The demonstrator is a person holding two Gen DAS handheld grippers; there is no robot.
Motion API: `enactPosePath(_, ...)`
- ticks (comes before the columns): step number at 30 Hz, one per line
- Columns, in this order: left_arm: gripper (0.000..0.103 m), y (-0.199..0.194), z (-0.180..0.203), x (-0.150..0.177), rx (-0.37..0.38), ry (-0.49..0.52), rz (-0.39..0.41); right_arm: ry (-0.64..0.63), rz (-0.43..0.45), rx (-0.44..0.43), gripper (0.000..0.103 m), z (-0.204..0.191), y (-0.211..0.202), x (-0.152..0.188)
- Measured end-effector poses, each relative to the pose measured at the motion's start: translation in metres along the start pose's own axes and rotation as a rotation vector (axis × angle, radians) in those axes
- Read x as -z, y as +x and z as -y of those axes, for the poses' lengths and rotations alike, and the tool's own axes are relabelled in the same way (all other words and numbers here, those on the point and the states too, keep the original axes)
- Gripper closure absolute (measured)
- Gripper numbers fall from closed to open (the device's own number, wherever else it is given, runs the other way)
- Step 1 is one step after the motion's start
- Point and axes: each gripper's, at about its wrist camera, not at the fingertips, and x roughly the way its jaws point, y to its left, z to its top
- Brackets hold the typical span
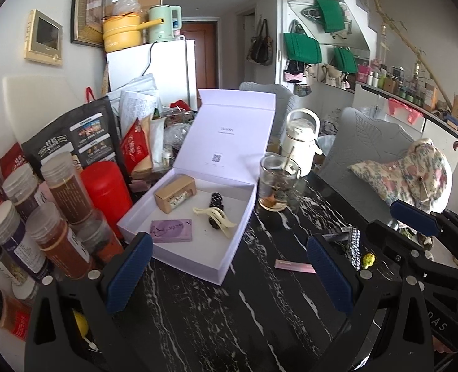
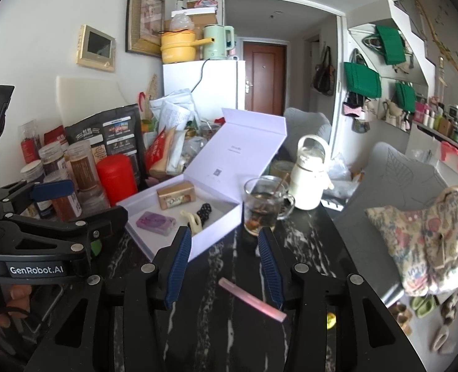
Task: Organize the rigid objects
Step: 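Withdraw both tools from the white box back toward the table items, then grasp the pink colorkey lip gloss tube with the right tool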
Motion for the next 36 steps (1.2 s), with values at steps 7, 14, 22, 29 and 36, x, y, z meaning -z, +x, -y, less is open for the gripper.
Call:
enactPosePath(7,0.002,0.007,0.019,0.016,0.054,0.03,-0.043,0.026,-0.021,0.028,0.054,0.011,-0.012,0.022)
enactPosePath(14,0.002,0.016,0.04,0.031,0.083,0.079,-0.086,0.061,-0.043,0.064,0.048,0.027,-0.017,0.038)
enactPosePath(22,0.002,0.036,0.051,0.042,0.134,0.083,-0.139,0.104,-0.074,0.084,0.046,0.046,-0.014,0.056)
enactPosePath(29,0.002,0.055,0.049,0.051,0.149,0.061,-0.187,0.139,-0.126,0.073,0.046,0.063,0.008,0.073)
enactPosePath(36,0.002,0.08,0.044,0.058,0.153,0.042,-0.252,0.138,-0.183,0.025,0.046,0.068,0.04,0.083)
